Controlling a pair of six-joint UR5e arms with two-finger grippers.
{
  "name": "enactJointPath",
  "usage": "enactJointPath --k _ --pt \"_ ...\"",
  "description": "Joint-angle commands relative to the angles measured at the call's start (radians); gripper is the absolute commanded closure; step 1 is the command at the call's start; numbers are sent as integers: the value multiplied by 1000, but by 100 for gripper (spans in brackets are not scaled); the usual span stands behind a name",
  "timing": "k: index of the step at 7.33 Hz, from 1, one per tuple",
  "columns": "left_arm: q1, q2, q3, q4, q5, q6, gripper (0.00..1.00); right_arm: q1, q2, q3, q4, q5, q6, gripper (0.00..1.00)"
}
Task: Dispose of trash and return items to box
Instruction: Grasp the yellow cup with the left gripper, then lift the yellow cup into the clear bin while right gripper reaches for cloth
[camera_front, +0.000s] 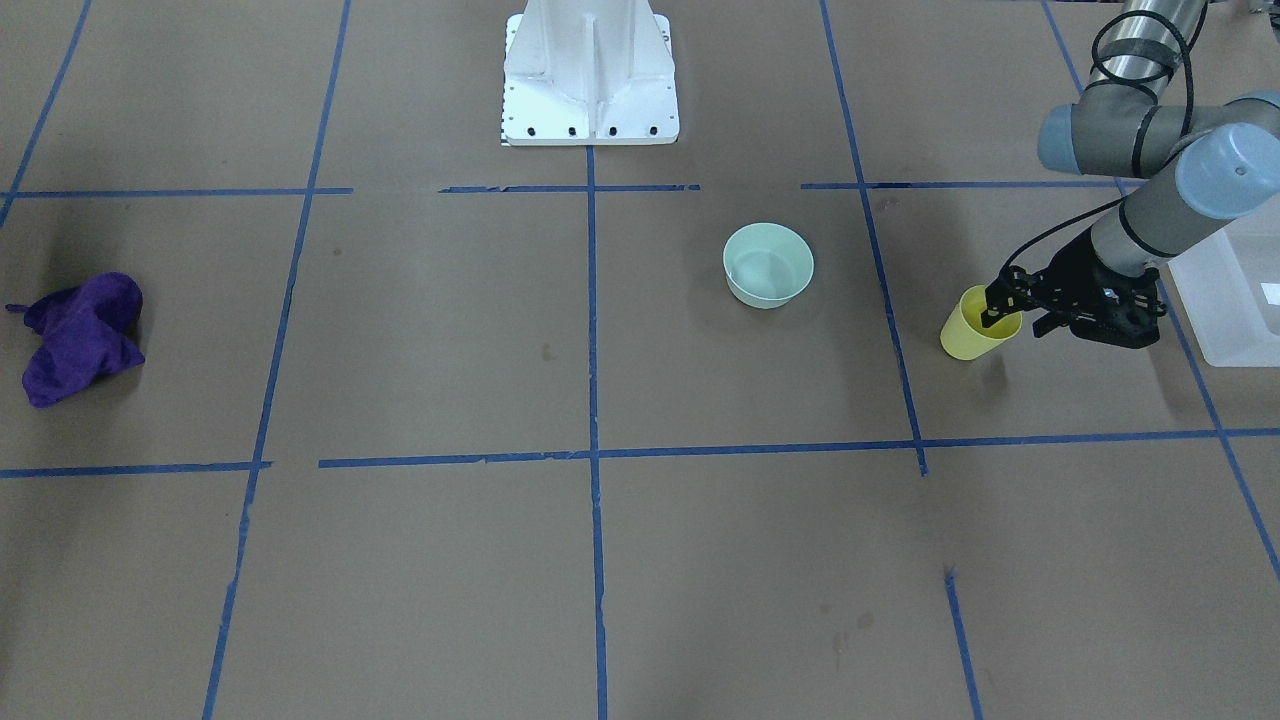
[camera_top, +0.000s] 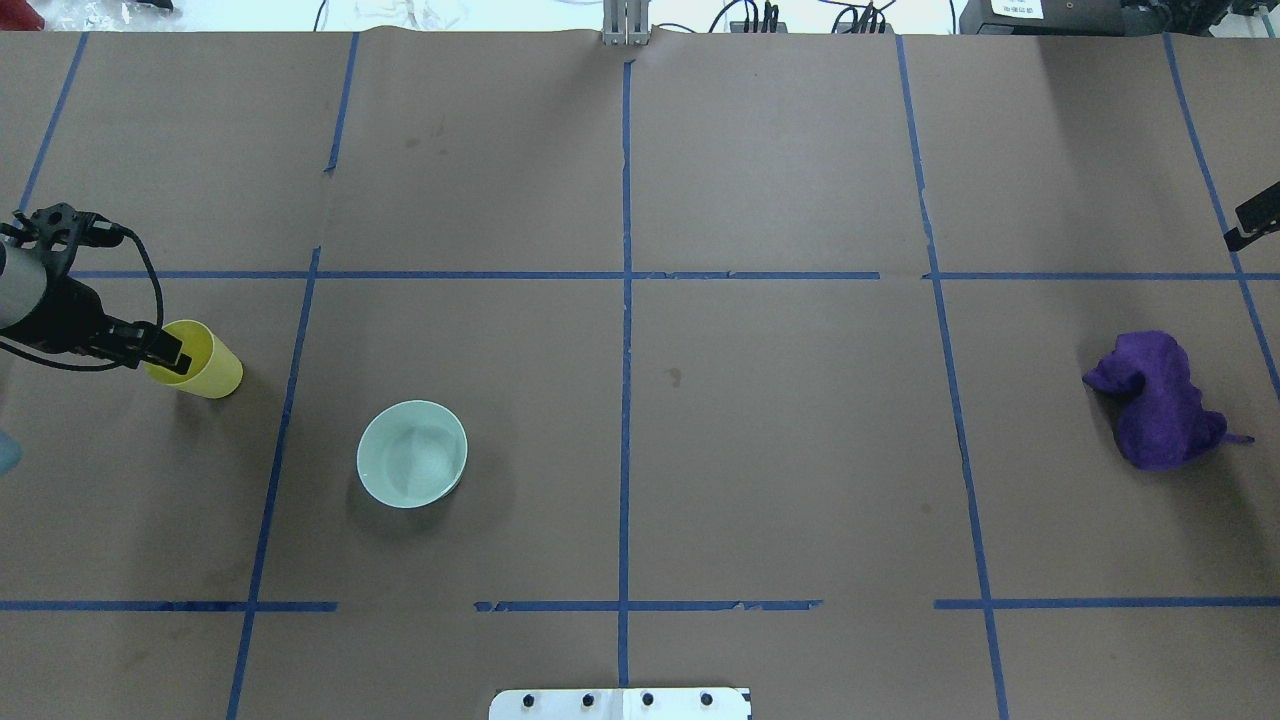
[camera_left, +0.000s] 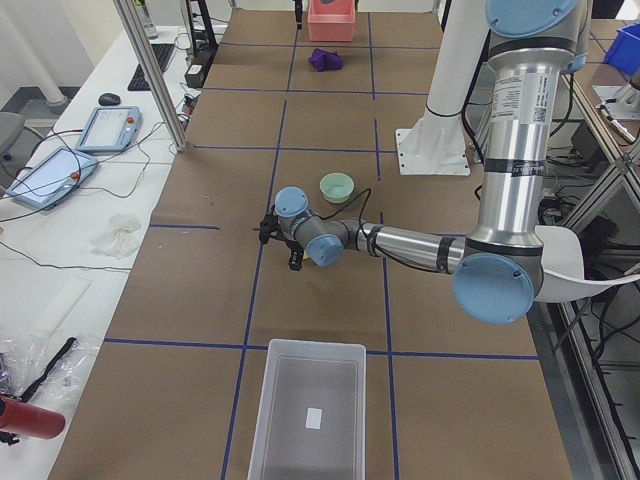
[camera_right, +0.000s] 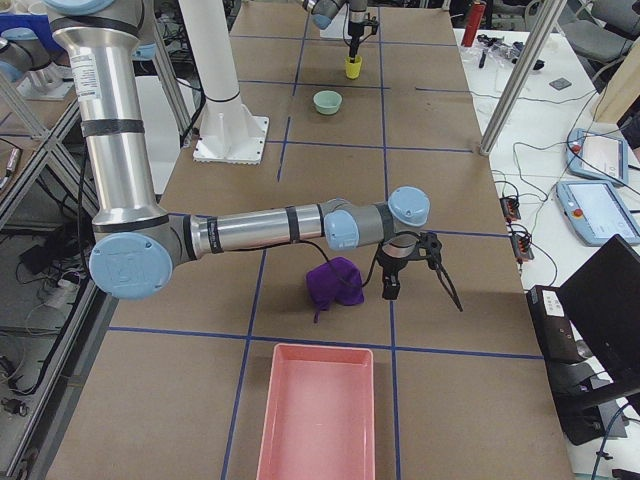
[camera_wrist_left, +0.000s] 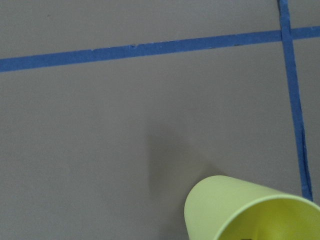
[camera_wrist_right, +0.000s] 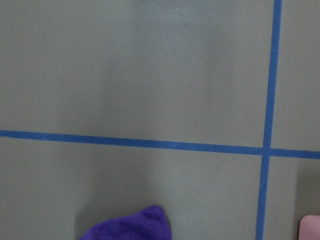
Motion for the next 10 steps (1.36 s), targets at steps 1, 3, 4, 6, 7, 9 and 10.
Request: enactJointPath --k 1,3,4,6,7,9,10 --pt "0 4 -1 -6 2 -12 100 -1 1 1 0 2 0 0" --pt "-9 19 -71 9 25 -15 100 -1 3 2 0 8 3 0" --pt "-18 30 -126 37 25 -13 100 -23 9 19 3 14 78 0" --pt "-177 79 -211 37 17 32 100 -121 10 47 171 14 320 0" --pt "-298 151 -196 48 1 266 100 -204 10 51 284 14 458 0" --pt "-558 165 -57 152 -20 652 100 -382 12 126 470 -18 840 0" --pt "-652 129 32 198 -20 760 100 -487 30 215 475 -88 1008 0"
